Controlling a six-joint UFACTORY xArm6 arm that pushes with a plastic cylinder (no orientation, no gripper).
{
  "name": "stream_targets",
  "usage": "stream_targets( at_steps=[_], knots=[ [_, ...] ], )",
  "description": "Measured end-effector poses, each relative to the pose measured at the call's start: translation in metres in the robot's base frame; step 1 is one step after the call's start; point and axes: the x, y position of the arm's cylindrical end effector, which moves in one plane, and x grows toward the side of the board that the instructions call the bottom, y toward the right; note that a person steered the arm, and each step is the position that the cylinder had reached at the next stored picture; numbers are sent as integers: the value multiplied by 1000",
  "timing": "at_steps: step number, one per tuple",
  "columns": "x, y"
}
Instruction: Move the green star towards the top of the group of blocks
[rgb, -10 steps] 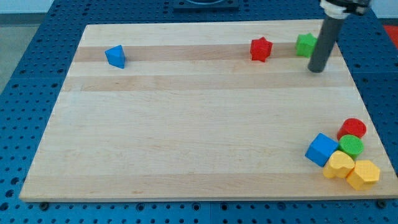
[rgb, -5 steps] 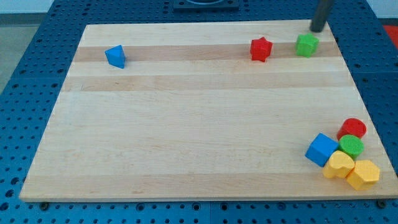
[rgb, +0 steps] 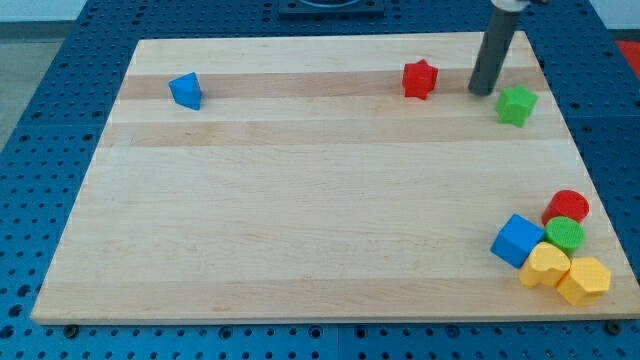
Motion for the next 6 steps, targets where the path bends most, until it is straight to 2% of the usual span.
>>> stream_targets(
  at_steps=[1,2,4,5,6],
  knots=[
    [-10,33],
    [20,49],
    [85,18],
    [132,17],
    [147,17]
  ],
)
